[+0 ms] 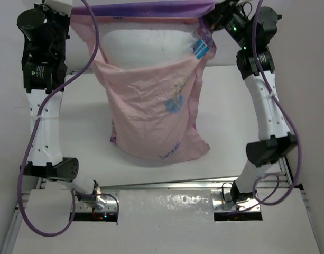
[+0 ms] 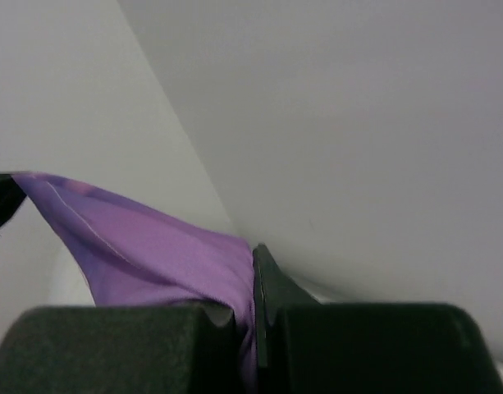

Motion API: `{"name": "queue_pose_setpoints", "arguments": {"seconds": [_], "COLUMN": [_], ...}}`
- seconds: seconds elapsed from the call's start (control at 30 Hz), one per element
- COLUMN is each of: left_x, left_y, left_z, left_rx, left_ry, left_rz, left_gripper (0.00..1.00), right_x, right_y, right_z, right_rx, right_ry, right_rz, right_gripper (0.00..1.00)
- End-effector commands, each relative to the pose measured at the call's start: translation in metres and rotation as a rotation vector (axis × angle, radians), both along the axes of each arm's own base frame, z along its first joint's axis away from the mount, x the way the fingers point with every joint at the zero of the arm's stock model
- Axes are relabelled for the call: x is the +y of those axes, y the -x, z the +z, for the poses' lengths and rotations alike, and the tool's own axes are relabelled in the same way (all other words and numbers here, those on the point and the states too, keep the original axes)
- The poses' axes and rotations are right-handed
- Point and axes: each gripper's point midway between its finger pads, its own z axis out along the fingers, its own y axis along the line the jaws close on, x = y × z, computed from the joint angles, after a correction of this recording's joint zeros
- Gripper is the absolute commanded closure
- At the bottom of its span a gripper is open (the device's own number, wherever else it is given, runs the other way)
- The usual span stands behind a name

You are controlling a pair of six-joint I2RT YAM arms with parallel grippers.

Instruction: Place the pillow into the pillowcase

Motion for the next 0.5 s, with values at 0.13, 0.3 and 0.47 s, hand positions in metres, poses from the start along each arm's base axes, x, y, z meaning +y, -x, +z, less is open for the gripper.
{"name": "queue_pose_setpoints", "arguments": {"seconds": [0.13,0.3,0.47], "left_x": [0.085,0.066,0.083], "left_y": [0.127,0.307,0.147], "left_z": [0.153,0.225,0.106], "left_rx": [-0.517,-0.916,-0.397], "left_ry": [-0.027,-0.084,-0.088], "left_rz": [0.434,0.491,0.441], "left_gripper": [1.00,1.00,1.00], "right_x": [-0.075,-0.109,-0.082], "right_y": [0.157,0.315,0.123], "right_z": [0.236,0.218,0.166], "right_rx": [-0.643,-0.946,-0.439], "right_ry": [-0.259,-0.239,-0.184], "right_rz": [-0.164,-0.335,-0.266], "right_gripper": [1.00,1.00,1.00]}}
